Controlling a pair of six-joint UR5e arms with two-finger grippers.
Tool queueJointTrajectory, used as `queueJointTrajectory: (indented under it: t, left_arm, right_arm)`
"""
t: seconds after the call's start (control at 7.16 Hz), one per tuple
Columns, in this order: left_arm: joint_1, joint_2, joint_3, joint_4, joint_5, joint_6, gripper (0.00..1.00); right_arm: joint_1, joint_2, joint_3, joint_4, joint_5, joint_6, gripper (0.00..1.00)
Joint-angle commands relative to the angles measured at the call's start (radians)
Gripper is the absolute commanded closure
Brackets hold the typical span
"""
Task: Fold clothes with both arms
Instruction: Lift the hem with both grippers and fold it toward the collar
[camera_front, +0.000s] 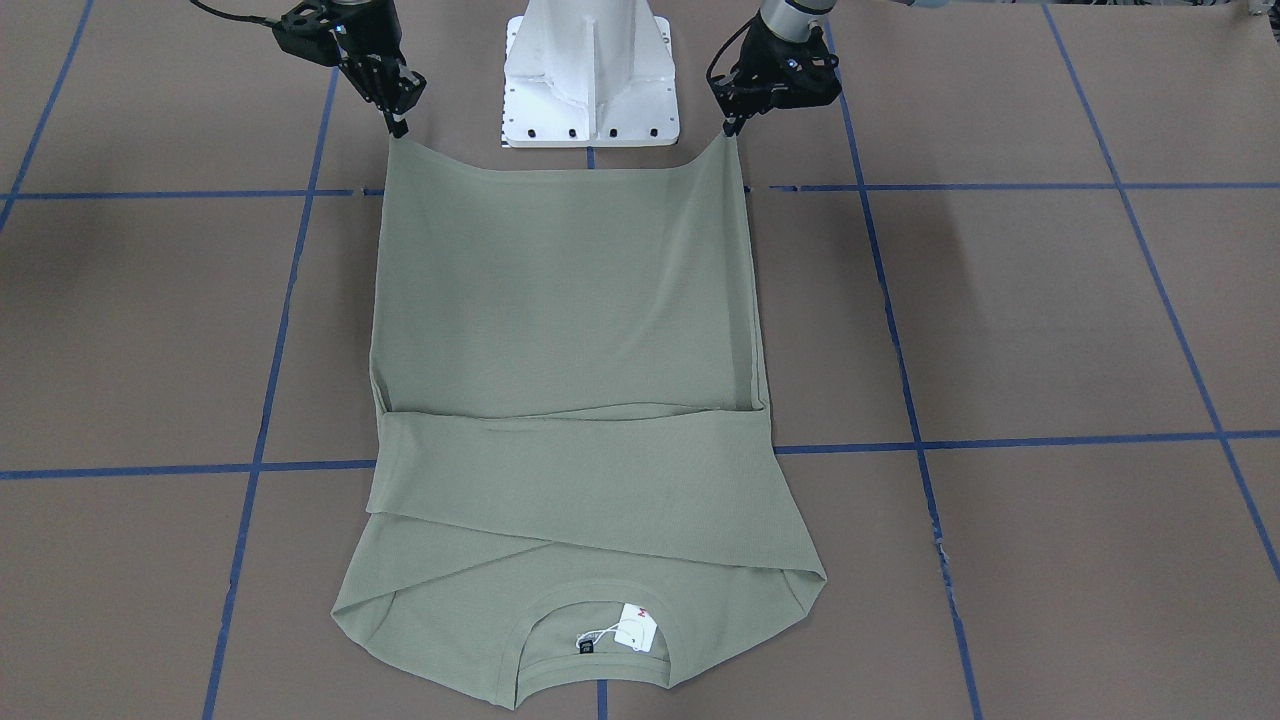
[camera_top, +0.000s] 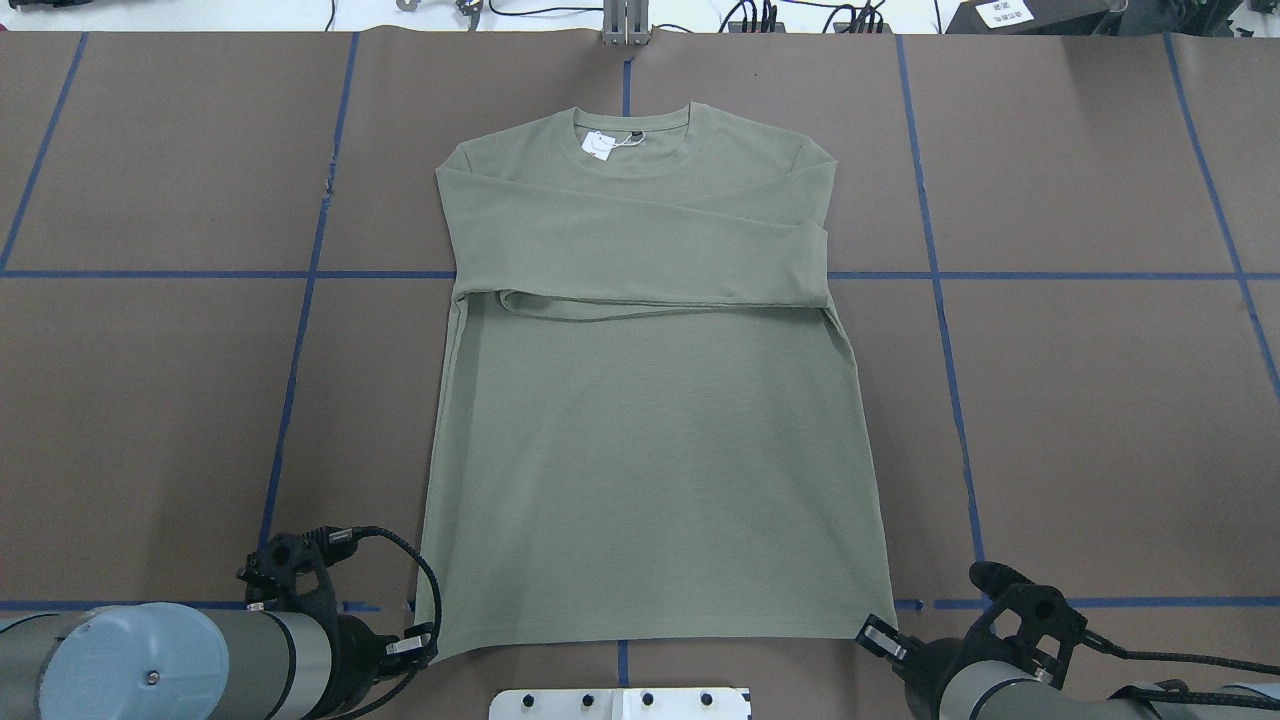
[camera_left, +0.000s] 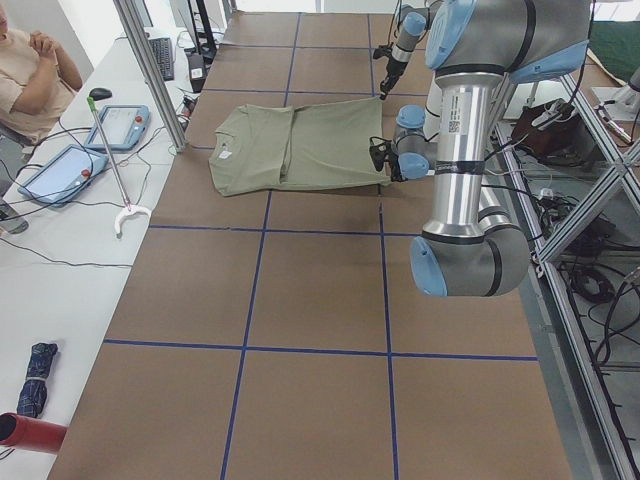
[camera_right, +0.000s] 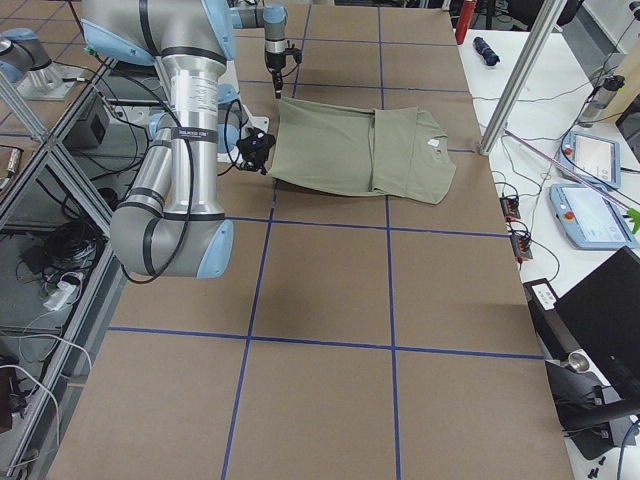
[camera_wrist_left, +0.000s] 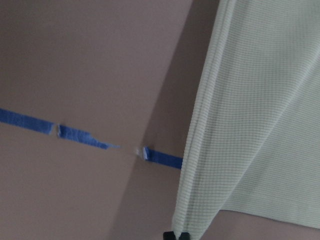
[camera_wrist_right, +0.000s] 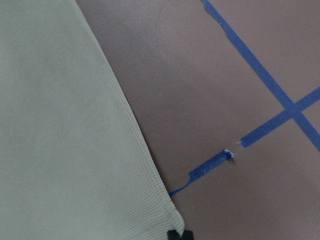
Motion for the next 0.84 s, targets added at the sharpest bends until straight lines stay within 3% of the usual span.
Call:
queueJointTrajectory:
  t: [0.0,0.28,0.42,0.56,0.7]
  left_arm:
    - [-0.008,0.006,-0.084,0.054,-0.003,-0.01,1.0]
    - [-0.058,-0.012,-0.094,0.063,-0.003,-0.001,1.0]
    - [-0.121,-0.028,-0.089,0.063,-0.004,0.026,1.0]
    - [-0.191,-0.07,-0.059,0.063,-0.003,0.043,1.0]
    - [-0.268,-0.122,0.01,0.06,-0.001,0.045,1.0]
  right_arm:
    - [0.013,0.005,0.05,-0.033,0.002,-0.008,1.0]
    - [0.116,0.054,0.052,-0.034,0.012,-0.104,1.0]
    - [0.2,0.112,0.014,-0.036,0.06,-0.188,1.0]
    - [0.328,0.184,-0.04,-0.036,0.173,-0.266,1.0]
    - [0.428,0.238,-0.092,-0.036,0.243,-0.311,1.0]
